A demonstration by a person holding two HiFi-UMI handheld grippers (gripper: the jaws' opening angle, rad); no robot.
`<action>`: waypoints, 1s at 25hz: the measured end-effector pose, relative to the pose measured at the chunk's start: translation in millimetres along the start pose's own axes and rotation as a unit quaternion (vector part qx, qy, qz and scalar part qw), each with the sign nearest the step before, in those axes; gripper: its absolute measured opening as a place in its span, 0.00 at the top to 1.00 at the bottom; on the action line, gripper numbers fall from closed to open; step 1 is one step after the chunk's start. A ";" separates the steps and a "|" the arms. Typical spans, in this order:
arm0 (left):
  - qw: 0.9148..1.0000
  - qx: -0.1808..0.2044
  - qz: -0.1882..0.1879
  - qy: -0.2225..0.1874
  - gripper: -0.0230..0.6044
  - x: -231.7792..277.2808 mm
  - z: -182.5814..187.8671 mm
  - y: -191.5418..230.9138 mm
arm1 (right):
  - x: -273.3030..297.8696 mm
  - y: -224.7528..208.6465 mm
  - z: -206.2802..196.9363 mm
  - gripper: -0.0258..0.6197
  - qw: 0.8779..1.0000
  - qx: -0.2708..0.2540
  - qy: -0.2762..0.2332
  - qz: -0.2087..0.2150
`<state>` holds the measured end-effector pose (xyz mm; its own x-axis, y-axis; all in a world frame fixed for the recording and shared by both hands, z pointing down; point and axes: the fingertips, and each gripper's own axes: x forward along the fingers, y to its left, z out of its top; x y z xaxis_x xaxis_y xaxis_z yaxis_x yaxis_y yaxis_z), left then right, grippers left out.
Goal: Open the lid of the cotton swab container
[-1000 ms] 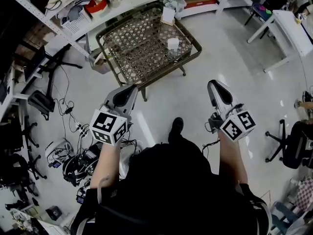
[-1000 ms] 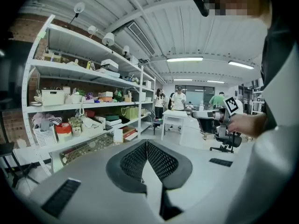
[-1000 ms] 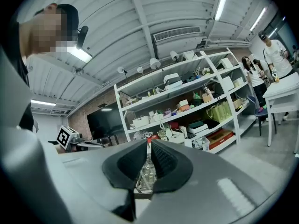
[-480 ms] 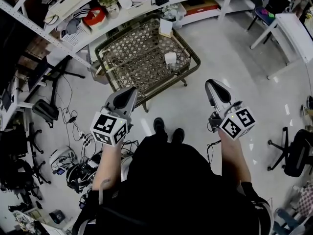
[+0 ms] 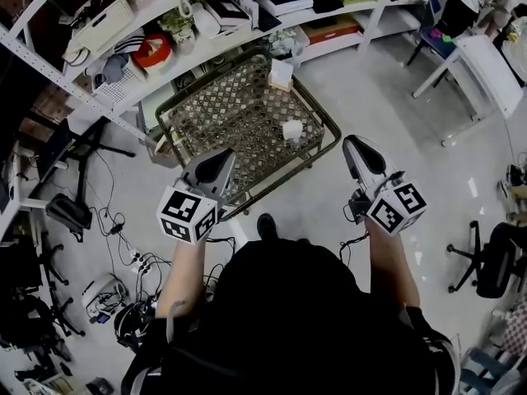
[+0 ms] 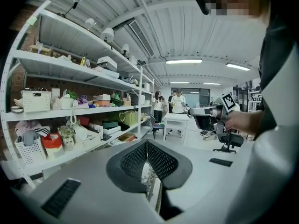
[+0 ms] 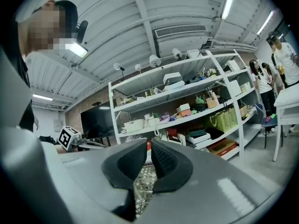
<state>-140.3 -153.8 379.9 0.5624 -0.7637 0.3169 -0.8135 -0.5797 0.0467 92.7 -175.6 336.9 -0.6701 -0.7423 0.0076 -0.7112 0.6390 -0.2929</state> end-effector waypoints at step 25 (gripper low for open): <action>0.997 -0.007 -0.069 0.040 0.94 102.6 -39.3 45.5 | 79.4 -66.6 -57.2 0.90 0.996 0.049 0.069 -0.034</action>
<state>-125.4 -247.3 451.8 0.6554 -0.6524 0.3806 -0.7320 -0.6728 0.1073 74.8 -265.5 411.7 -0.6487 -0.7440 0.1602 -0.7365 0.5607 -0.3784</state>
